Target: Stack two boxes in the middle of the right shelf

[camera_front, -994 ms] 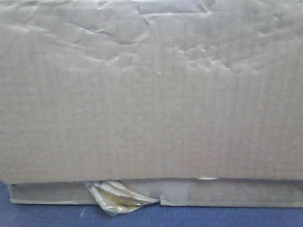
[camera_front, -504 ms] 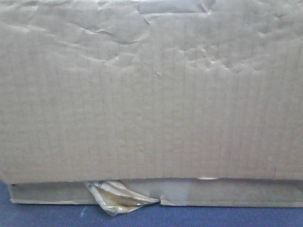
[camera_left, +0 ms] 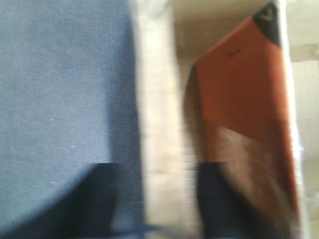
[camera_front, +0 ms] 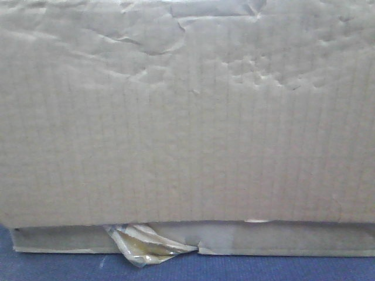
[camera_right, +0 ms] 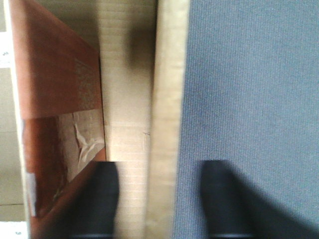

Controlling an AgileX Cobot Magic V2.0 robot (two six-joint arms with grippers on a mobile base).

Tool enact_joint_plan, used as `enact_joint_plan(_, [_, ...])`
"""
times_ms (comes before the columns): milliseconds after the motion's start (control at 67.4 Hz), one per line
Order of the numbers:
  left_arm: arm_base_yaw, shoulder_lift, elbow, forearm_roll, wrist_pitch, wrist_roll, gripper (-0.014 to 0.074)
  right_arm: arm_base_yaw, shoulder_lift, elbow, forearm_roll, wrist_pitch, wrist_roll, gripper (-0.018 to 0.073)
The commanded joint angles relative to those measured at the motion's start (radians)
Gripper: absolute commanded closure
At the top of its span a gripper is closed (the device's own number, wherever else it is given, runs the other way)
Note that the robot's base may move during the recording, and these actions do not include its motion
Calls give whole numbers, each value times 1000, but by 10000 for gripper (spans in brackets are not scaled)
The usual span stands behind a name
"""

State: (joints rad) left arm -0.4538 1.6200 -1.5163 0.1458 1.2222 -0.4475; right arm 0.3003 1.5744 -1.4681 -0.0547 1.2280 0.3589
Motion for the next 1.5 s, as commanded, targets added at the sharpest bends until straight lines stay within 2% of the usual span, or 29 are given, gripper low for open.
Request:
enact_joint_plan(0, [3,-5,-2,-7,-1,0,553,0,-13,-7,-5,-7,0,634])
enact_joint_plan(45, [3,-5,-2,-7,-1,0,638,0,-13,-7,-5,-7,0,726])
enact_joint_plan(59, [3,-5,-2,-7,-1,0,682,0,-13,-7,-5,-7,0,722])
enact_joint_plan(89, [3,-5,-2,-7,-1,0,707,0,-13,-7,-5,-7,0,715])
enact_joint_plan(282, [3,-5,-2,-7,-1,-1,708,0,-13,-7,-12,-7,0,713])
enact_joint_plan(475, [3,-18,-2,3,-1,-38,708,3,-16,-7,-25,-7,10,713])
enact_joint_plan(653, [1,-52,-9,50,-1,-90,708,3,-47,-7,-124,-7,68,713])
enact_joint_plan(831, [0,-85,-77,134,-1,-125,708,3,-102,-8,-157,-7,95,713])
enact_joint_plan(920, [-5,-88,-124,167,-1,-126,708,3,-133,-8,-159,-55,97,713])
enact_joint_plan(1143, [-78,-90,-245,280,-1,-143,708,3,-172,-44,-196,-137,113,713])
enact_joint_plan(1261, [-110,-90,-299,356,-1,-182,708,22,-172,-110,-259,-151,115,713])
enact_joint_plan(1365, [-112,-90,-341,367,-1,-184,708,51,-172,-164,-331,-175,121,713])
enact_joint_plan(1484, [-112,-90,-377,385,-1,-184,708,69,-172,-217,-351,-219,123,713])
